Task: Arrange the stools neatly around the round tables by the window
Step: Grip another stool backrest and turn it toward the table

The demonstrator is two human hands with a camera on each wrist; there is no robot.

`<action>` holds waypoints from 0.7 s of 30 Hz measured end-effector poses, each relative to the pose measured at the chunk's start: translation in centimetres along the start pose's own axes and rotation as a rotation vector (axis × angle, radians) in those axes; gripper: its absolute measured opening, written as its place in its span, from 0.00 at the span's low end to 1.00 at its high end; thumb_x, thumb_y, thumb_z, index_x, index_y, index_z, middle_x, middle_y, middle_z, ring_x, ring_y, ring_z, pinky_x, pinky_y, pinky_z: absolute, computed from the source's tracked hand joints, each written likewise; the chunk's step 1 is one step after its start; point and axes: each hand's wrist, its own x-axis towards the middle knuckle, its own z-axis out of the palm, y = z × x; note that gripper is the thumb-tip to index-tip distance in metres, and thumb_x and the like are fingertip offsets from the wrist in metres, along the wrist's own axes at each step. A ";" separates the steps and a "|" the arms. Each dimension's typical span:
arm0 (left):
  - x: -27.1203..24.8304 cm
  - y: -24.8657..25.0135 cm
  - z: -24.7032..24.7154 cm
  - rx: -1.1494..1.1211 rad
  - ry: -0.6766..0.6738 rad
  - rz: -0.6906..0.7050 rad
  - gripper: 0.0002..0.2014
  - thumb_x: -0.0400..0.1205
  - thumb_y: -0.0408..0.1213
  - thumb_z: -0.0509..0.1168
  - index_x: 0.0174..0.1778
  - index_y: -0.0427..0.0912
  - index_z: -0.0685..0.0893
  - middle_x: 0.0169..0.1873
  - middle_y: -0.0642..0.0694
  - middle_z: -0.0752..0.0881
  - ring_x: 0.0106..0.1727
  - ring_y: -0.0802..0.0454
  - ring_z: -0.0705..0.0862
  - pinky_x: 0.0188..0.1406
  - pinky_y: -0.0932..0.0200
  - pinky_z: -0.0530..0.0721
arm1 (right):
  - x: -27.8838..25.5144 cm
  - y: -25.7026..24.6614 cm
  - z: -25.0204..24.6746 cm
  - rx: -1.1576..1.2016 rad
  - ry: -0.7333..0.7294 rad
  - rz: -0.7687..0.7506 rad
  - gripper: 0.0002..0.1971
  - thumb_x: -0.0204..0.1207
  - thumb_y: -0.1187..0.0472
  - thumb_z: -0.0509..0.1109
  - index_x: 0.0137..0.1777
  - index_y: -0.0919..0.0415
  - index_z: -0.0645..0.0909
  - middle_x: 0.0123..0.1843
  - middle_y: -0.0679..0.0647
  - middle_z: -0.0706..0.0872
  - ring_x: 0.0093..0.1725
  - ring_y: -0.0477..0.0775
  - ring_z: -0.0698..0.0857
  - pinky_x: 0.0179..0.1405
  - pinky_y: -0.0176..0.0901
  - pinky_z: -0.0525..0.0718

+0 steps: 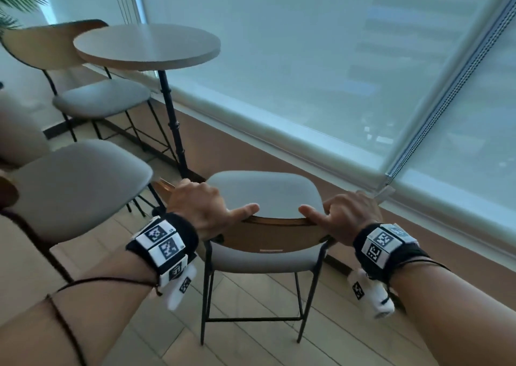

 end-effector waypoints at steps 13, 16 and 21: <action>3.6 11.5 0.1 0.069 -0.081 -0.371 0.49 0.69 0.81 0.28 0.22 0.41 0.78 0.23 0.41 0.79 0.30 0.47 0.76 0.44 0.48 0.72 | 8.8 12.7 1.9 0.070 0.118 -0.381 0.45 0.68 0.18 0.34 0.18 0.53 0.75 0.18 0.49 0.77 0.19 0.48 0.76 0.38 0.45 0.78; 5.1 13.1 -0.2 0.045 -0.096 -0.426 0.45 0.70 0.80 0.31 0.20 0.41 0.72 0.20 0.43 0.73 0.30 0.46 0.75 0.42 0.49 0.68 | 11.9 14.6 2.3 0.098 0.180 -0.488 0.43 0.73 0.21 0.38 0.19 0.54 0.74 0.18 0.49 0.76 0.20 0.47 0.74 0.39 0.46 0.72; 8.2 15.3 -0.6 0.011 -0.106 -0.539 0.44 0.69 0.79 0.29 0.20 0.41 0.69 0.19 0.44 0.69 0.29 0.46 0.74 0.41 0.48 0.65 | 17.2 16.7 2.4 0.142 0.253 -0.622 0.36 0.75 0.23 0.42 0.18 0.47 0.65 0.17 0.45 0.66 0.18 0.39 0.65 0.33 0.31 0.58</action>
